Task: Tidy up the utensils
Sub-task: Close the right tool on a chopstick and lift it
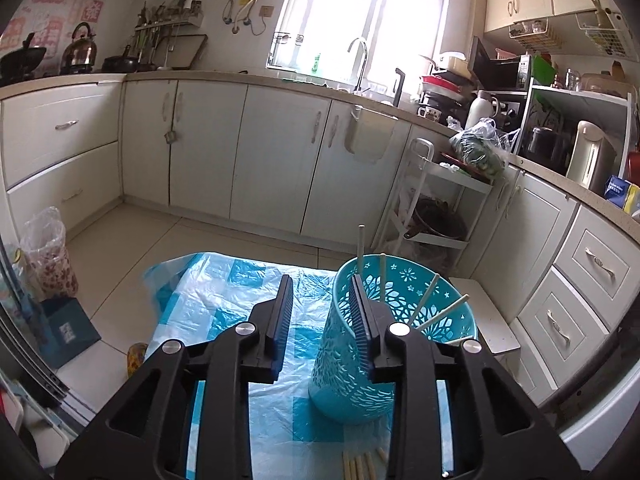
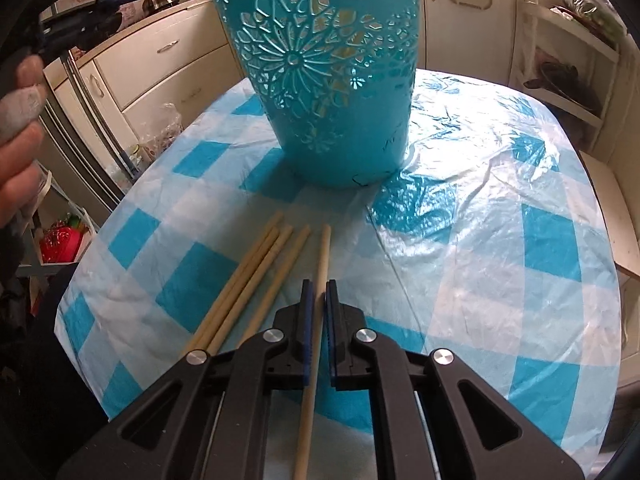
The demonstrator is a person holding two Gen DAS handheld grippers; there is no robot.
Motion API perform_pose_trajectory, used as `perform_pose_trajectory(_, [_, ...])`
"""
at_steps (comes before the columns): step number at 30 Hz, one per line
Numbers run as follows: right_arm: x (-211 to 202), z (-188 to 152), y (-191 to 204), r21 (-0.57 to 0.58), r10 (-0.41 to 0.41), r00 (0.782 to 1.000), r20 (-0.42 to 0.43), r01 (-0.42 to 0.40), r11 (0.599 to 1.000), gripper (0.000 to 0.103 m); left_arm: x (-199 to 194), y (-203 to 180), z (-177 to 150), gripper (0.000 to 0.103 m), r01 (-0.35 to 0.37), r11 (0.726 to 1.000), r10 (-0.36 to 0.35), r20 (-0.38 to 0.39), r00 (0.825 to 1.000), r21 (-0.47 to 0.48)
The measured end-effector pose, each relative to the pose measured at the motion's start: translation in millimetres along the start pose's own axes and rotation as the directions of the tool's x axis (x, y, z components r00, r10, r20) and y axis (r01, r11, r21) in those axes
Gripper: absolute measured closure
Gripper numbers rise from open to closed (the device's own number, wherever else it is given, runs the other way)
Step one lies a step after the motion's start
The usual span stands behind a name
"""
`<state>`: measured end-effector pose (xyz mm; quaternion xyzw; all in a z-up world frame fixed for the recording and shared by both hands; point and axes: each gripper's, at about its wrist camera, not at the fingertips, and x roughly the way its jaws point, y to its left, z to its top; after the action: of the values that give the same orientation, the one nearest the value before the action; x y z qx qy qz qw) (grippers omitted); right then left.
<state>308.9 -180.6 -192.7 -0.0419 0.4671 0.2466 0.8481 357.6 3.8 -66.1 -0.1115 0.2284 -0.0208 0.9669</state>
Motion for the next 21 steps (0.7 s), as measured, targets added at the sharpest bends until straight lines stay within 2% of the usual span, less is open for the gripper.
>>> perform_pose_trajectory(7, [16, 20, 7, -0.061, -0.02, 0.999, -0.05, 0.017, 0.998, 0.093, 2, 14, -4, 0.072, 0.003, 1.0, -0.004, -0.016, 1.0, -0.023])
perform_pose_trajectory(8, [18, 23, 9, -0.074, -0.014, 0.998, -0.061, 0.01, 0.997, 0.09, 2, 16, -3, 0.071, 0.002, 1.0, -0.002, -0.019, 1.0, -0.025])
perform_pose_trajectory(10, [21, 27, 13, -0.096, 0.009, 0.996, -0.086, -0.018, 0.995, 0.071, 2, 19, -3, 0.071, -0.002, 1.0, 0.001, -0.023, 1.0, -0.031])
perform_pose_trajectory(12, [23, 28, 18, -0.123, -0.001, 0.995, -0.095, -0.011, 0.992, 0.064, 2, 21, -4, 0.07, -0.004, 0.999, 0.003, -0.025, 1.0, -0.034])
perform_pose_trajectory(14, [24, 30, 18, -0.124, -0.015, 0.996, -0.089, 0.004, 0.992, 0.064, 1, 22, -3, 0.07, -0.004, 0.999, 0.003, -0.024, 1.0, -0.036])
perform_pose_trajectory(17, [23, 32, 7, -0.051, 0.041, 0.996, -0.075, -0.045, 0.998, 0.066, 1, 20, -3, 0.07, -0.001, 0.999, 0.0, -0.024, 1.0, -0.033])
perform_pose_trajectory(19, [24, 32, 1, -0.036, 0.032, 0.997, -0.074, -0.035, 0.999, 0.078, 1, 19, -4, 0.069, 0.002, 1.0, -0.003, -0.027, 1.0, -0.031])
perform_pose_trajectory(21, [24, 31, -1, -0.037, 0.034, 0.996, -0.078, -0.037, 0.999, 0.081, 2, 18, -4, 0.069, 0.004, 1.0, -0.005, -0.03, 1.0, -0.031])
